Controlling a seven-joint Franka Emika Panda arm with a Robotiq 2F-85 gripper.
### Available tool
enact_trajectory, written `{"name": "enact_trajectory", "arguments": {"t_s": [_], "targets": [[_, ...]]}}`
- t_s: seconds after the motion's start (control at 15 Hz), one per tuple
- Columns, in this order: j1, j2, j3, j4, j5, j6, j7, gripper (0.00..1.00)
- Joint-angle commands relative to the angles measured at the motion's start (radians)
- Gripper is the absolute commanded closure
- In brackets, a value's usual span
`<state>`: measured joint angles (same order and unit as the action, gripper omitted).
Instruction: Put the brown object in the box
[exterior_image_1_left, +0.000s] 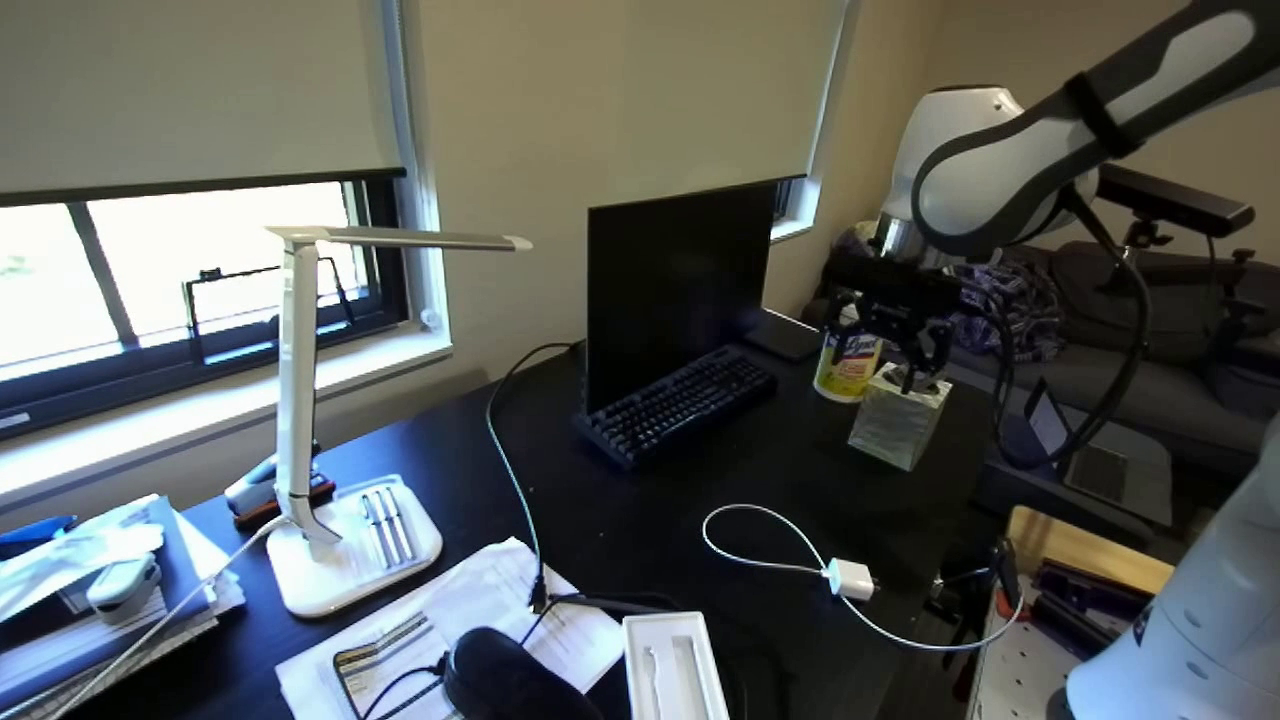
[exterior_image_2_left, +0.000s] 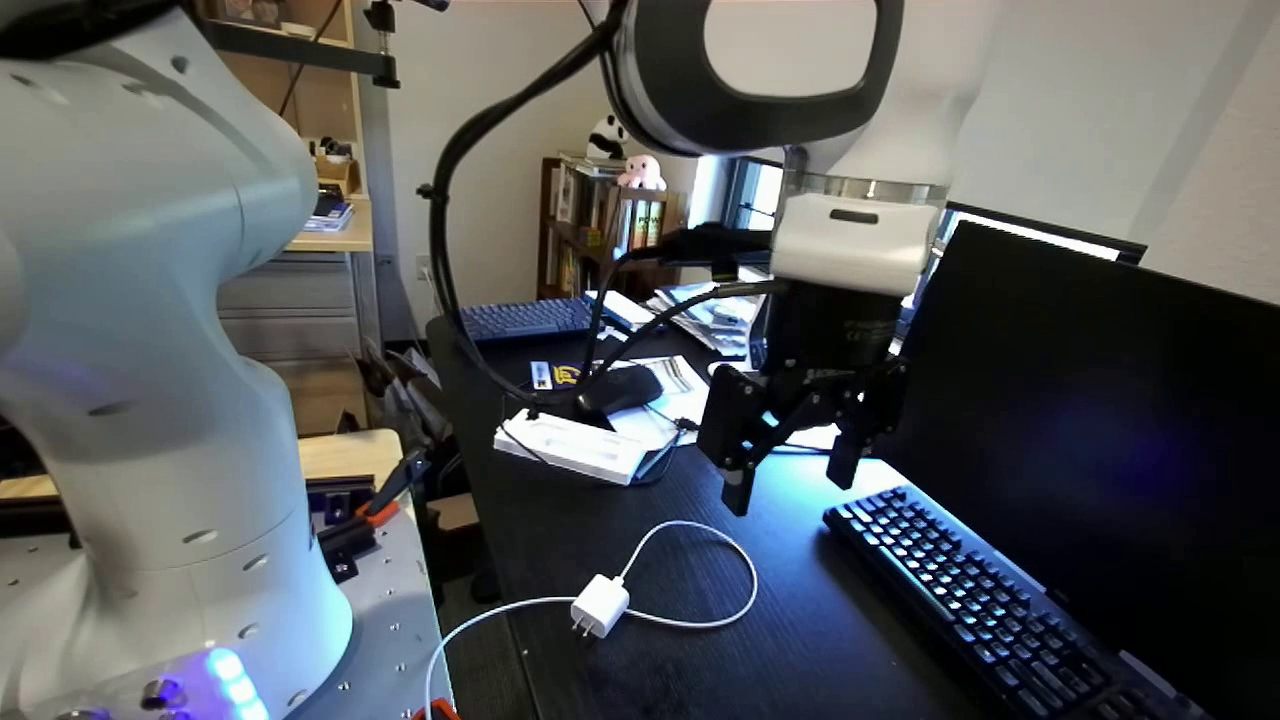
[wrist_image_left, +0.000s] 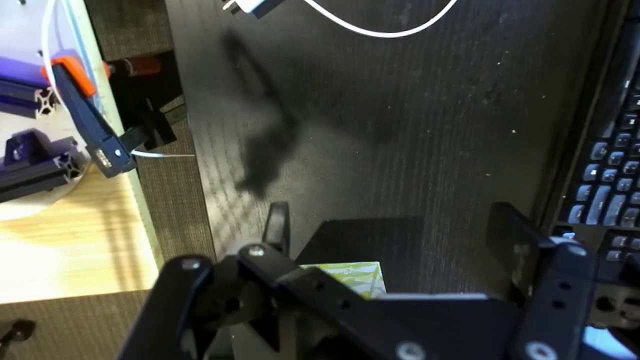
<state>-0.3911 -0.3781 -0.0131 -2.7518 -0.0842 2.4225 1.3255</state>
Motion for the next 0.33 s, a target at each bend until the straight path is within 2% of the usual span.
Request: {"name": "enact_trajectory", "arguments": {"t_s": [0.0,0.27], "targets": [[0.029,0.029,-0.010,0.029,-0.035,-0.027,-0.018,0.00],[0.037,0.009,-0.016,0.009,-0.027,-0.016,0.003,0.00]]}}
